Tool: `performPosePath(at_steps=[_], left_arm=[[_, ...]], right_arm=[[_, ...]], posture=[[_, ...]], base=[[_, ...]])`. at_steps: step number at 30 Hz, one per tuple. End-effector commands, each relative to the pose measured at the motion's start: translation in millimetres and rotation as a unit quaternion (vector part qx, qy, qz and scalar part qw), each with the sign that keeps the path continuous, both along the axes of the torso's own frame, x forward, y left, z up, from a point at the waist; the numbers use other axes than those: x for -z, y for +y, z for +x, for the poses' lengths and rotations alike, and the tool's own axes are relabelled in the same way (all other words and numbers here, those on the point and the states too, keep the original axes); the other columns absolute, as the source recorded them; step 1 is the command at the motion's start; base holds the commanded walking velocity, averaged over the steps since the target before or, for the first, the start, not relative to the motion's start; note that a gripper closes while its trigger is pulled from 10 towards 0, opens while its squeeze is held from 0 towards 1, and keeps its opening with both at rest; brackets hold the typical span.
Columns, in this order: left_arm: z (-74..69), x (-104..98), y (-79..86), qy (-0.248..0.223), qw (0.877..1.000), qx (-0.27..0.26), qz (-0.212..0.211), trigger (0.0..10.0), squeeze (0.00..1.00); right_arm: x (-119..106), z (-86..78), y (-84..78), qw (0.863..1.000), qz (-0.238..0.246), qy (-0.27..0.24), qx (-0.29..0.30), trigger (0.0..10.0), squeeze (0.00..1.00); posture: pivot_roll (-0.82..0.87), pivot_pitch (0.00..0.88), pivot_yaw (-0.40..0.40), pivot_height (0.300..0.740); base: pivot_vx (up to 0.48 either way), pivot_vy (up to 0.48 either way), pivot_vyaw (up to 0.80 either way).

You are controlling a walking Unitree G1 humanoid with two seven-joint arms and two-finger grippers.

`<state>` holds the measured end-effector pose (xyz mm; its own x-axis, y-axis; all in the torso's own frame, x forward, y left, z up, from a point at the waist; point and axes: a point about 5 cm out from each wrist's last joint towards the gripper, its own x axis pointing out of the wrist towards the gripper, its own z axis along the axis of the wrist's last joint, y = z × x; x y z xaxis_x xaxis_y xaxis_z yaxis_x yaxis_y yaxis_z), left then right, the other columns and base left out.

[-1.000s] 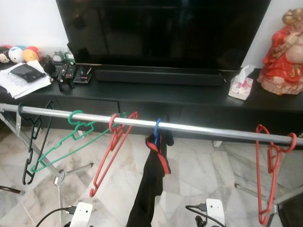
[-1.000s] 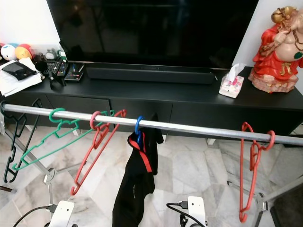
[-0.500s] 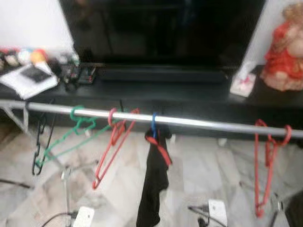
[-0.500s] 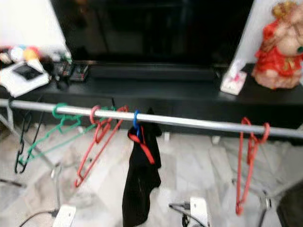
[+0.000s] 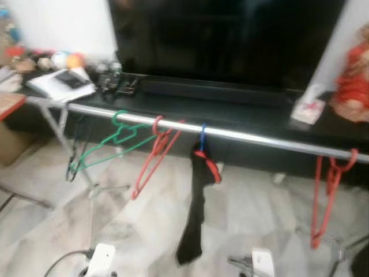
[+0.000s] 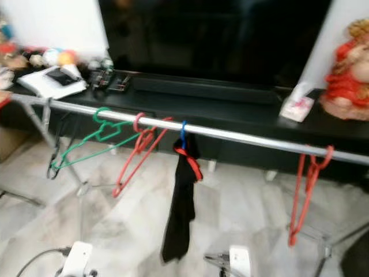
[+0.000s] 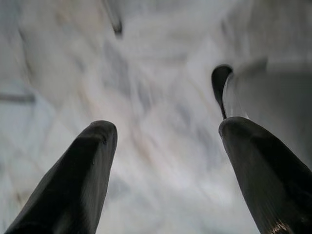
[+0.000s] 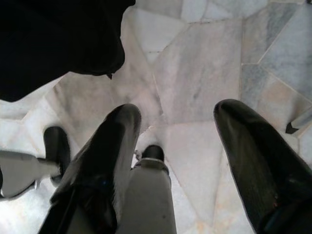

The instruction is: Hang hanger

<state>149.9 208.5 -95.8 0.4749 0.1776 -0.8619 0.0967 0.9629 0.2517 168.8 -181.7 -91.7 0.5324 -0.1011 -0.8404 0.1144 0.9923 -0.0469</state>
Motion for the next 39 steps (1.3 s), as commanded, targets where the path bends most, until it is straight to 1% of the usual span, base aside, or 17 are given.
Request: performPosePath(at_steps=[1,15,33,39], left_arm=[[13.4,-6.4,4.5,-0.021,1.0,0.003,0.009,10.0,0.0],[13.7,-5.9,1.5,-0.021,1.0,0.001,0.006,10.0,0.0],[12.0,-4.6,-3.1,-0.024,1.0,-0.004,0.002,10.0,0.0],[12.0,-4.5,-3.1,-0.021,1.0,-0.003,0.003,10.0,0.0]], right_arm=[[1.5,-2.5,2.9,1.0,0.007,0.005,0.003,10.0,0.0],[1.3,-2.5,0.7,1.0,0.008,0.005,0.003,10.0,0.0],[1.3,-3.2,-2.1,1.0,0.008,0.007,-0.002,10.0,0.0],[0.8,-2.3,-2.9,1.0,-0.002,0.007,-0.016,10.0,0.0]], posture=[[-0.11,0.0,-0.007,0.74],[-0.11,0.0,-0.018,0.74],[-0.11,0.006,-0.033,0.74],[-0.11,0.011,-0.036,0.74]], base=[[-0.262,0.0,0.0],[-0.292,0.0,0.0],[-0.24,0.0,0.0],[0.0,0.0,0.0]])
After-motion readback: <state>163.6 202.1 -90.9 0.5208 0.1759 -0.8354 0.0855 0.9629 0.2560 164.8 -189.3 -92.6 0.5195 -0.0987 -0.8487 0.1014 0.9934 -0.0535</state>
